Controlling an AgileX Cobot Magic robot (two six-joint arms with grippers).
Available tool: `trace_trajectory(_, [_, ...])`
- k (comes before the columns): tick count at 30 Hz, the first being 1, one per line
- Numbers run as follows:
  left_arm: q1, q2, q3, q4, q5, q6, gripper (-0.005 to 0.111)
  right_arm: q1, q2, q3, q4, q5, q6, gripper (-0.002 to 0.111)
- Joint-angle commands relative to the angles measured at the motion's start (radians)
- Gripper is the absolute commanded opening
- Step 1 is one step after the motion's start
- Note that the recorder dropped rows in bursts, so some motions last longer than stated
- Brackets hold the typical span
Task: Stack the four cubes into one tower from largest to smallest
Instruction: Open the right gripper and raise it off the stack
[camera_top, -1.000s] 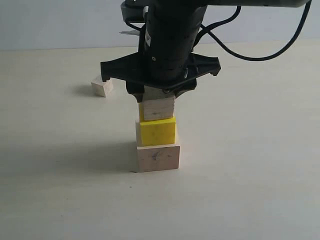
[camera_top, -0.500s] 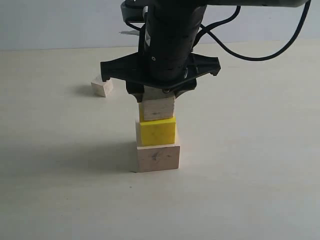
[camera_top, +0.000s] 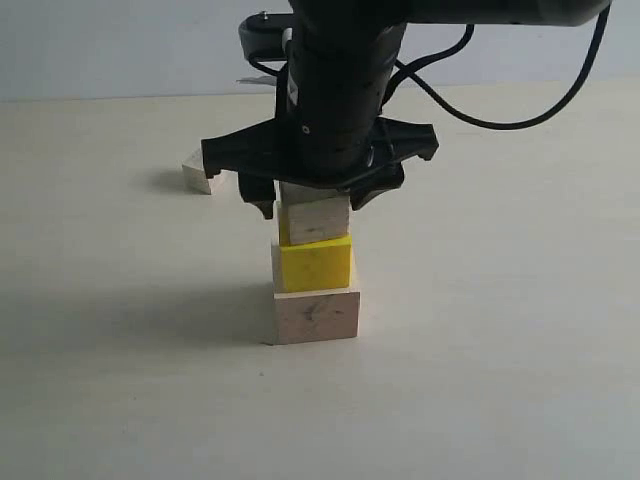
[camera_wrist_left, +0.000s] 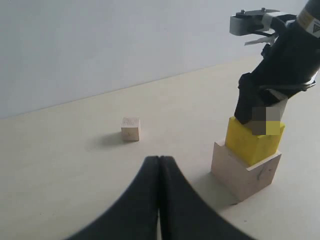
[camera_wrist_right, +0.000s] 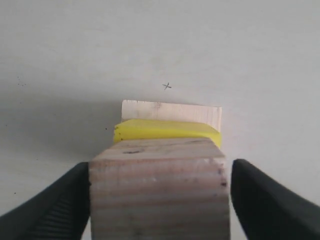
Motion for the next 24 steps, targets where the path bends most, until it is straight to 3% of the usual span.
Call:
trace_trajectory(1, [0.002,-0.010,0.003,-0.006,-0.008,-0.004,0.000,0.000,-0.001,0.002,0.002,0.001,-0.005,0.090])
trace_trajectory(6, [0.002,-0.010,0.003,-0.006,-0.008,-0.004,0.000,0.000,-0.006,0.002,0.002,-0.001,-0.005,0.101])
trace_trajectory(14, [0.002,-0.010,0.003,-0.006,-0.008,-0.004,0.000,0.000,-0.060,0.002,-0.004,-0.001,-0.016,0.101])
trace_trajectory(24, [0.002,-0.010,0.003,-0.006,-0.008,-0.004,0.000,0.000,-0.070,0.002,0.131,0.031,-0.158,0.101])
